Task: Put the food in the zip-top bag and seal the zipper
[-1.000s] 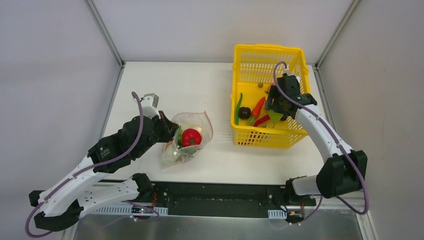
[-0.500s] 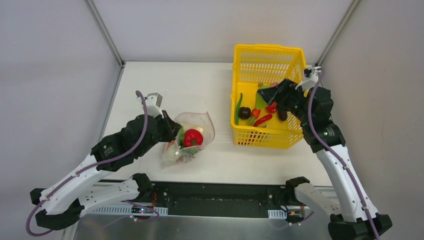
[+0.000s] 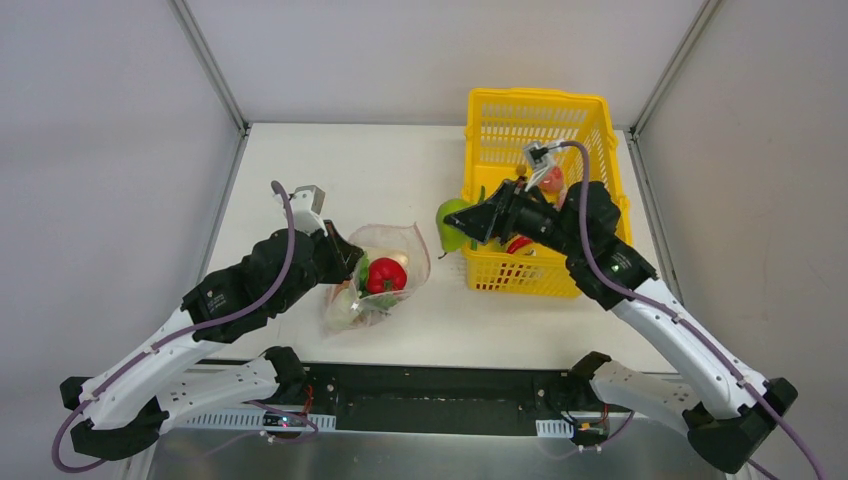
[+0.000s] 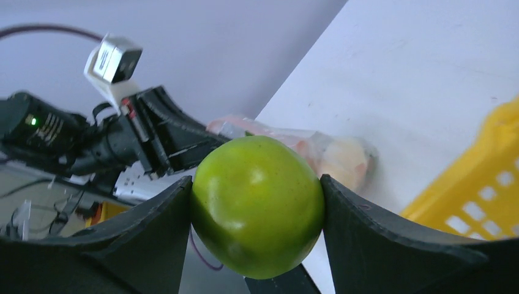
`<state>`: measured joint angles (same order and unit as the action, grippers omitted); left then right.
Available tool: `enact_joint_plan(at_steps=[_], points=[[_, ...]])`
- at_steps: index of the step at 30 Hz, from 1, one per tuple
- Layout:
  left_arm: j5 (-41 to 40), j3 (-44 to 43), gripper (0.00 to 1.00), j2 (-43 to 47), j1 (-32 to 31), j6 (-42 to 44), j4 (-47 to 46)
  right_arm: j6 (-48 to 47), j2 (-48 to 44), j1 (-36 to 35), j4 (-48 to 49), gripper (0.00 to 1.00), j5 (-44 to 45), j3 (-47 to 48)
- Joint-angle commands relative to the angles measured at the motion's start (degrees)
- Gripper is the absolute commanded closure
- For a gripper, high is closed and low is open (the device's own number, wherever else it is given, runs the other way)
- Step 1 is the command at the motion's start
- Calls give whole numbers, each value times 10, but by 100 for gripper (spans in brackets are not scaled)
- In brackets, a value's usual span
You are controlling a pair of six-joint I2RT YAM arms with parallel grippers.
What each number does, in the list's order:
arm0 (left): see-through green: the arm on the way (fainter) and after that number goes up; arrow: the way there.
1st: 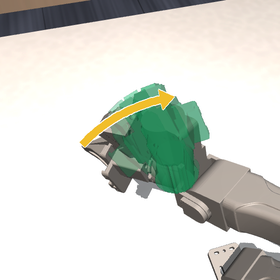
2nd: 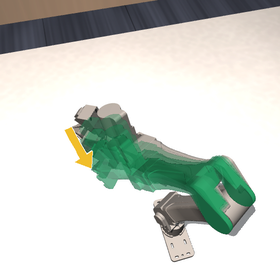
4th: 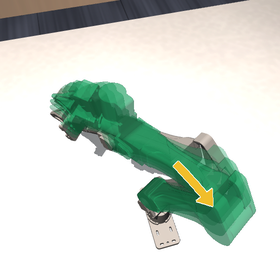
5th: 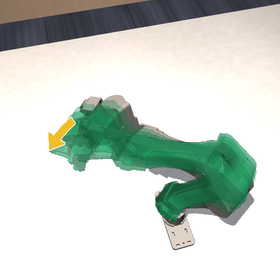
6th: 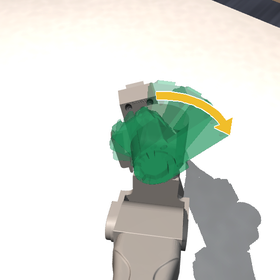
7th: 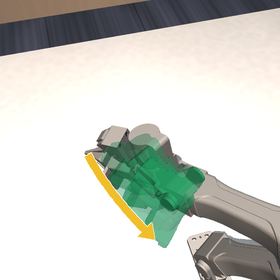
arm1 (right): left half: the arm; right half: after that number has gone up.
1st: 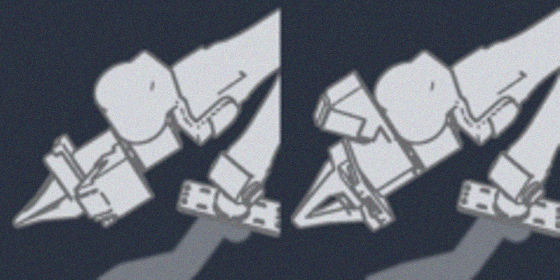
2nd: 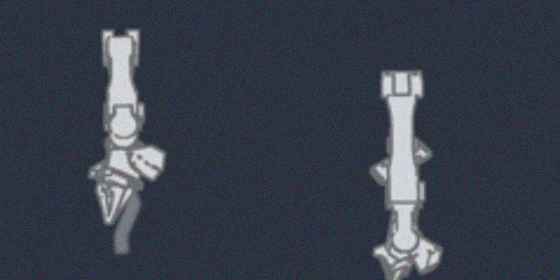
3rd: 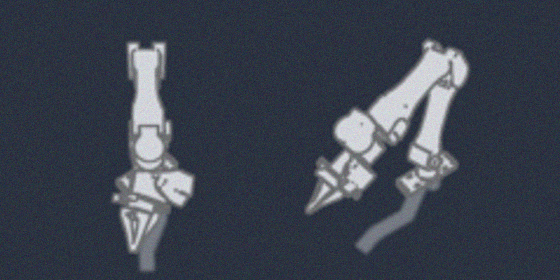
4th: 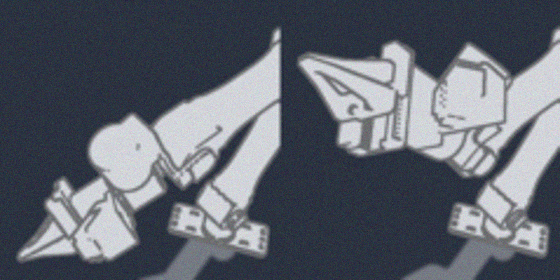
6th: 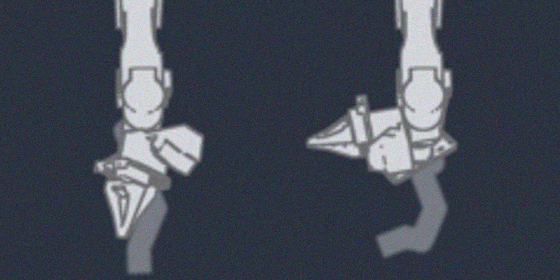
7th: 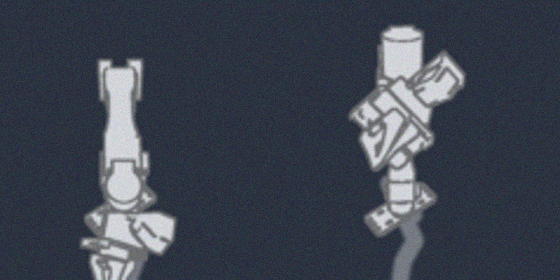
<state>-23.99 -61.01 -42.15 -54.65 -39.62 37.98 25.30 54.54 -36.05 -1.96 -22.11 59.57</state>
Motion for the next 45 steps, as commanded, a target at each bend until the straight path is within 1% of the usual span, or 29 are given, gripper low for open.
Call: enact_joint_plan(at_steps=[1, 4, 8, 12, 15, 18, 20, 22, 25, 31, 33, 34, 38, 39, 42, 43, 45], points=[[11, -9, 100, 6, 3, -5, -17, -46, 18, -88, 73, 49, 30, 35], [13, -9, 100, 6, 2, -5, -16, -86, 48, -150, 72, 49, 68, 51], [18, -13, 100, 6, 2, -6, -16, -158, 94, -230, 77, 48, 155, 69], [22, -19, 100, 8, 3, -5, -8, -210, 146, -267, 69, 45, 211, 86], [22, -20, 100, 13, 2, -5, -5, -287, 181, -296, 77, 43, 289, 85], [20, -20, 100, 18, 2, -5, -5, -334, 189, -306, 164, 42, 309, 54], [16, -23, 100, 20, 3, -5, -2, -344, 189, -306, 225, 42, 298, 37], [12, -25, 100, 24, 3, -5, 3, -346, 192, -307, 254, 43, 285, 31], [7, -24, 100, 29, 2, -5, 7, -358, 199, -310, 263, 44, 286, 29], [5, -25, 100, 32, 3, -5, 9, -403, 222, -315, 234, 44, 344, 20], [4, -24, 100, 32, 2, -5, 10, -413, 231, -315, 202, 42, 341, 23], [2, -23, 100, 33, 2, -5, 10, -412, 233, -315, 185, 41, 325, 24], [-5, -20, 100, 35, 2, -5, 6, -376, 232, -314, 141, 33, 219, 39], [-5, -20, 100, 36, 2, -6, 5, -359, 233, -314, 125, 29, 189, 52], [-8, -20, 100, 37, 3, -6, 9, -338, 236, -313, 38, 17, 151, 111], [-9, -18, 100, 40, 3, -7, 10, -334, 233, -313, 26, 13, 143, 121], [-12, -14, 100, 42, 3, -8, 8, -328, 220, -312, 22, 9, 137, 125]])
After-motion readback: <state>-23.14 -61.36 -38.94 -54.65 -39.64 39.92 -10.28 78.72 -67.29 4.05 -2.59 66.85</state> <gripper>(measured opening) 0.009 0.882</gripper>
